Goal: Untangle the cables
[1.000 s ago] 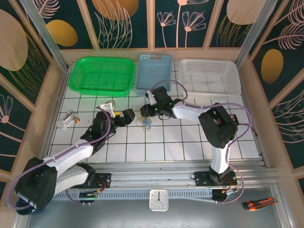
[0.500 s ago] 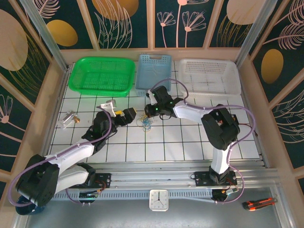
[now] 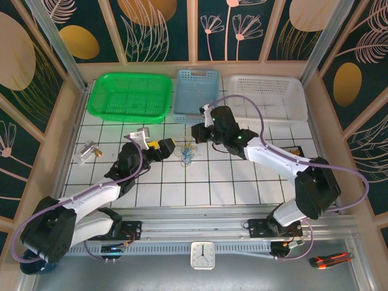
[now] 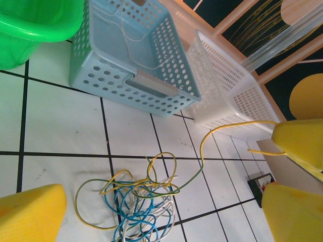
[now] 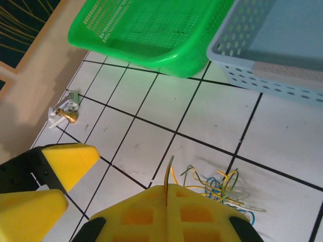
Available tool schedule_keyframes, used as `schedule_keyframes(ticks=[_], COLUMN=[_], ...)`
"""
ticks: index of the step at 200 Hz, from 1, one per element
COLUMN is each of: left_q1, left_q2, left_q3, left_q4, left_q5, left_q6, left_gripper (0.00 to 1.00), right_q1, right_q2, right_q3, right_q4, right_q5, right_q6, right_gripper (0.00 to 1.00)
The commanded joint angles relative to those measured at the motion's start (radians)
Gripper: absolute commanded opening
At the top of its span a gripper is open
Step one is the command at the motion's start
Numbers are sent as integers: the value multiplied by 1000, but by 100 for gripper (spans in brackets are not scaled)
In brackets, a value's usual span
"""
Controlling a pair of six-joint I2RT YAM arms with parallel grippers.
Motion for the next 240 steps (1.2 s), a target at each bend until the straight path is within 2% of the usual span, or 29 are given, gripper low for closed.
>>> schedule_keyframes(ticks=[1,37,66,115,167,240], left_q1=[7,7,7,7,5,5], left_q2=[14,73,141,177,214,283], left_q3=[3,54,126,172,190,243], left_q4=[60,77,62,57,38,171], left_q5=[33,73,124,178,249,313], left_q6=[0,55,103,114,252,210], left_gripper=[99,99,94,90,87,89], right_q1=[-3,-2,-6,-8,-9,-9], right_q2=[-62,-119,-157,-189,-187,-165], right_q3=[-47,-6,38,57,79,103], right_q4=[76,23,-19,-21,-24,-31], right_q5=[49,51,40,33,20,4], right_q6=[59,36,16,6,10,4], right_gripper=[0,0,0,0,0,0])
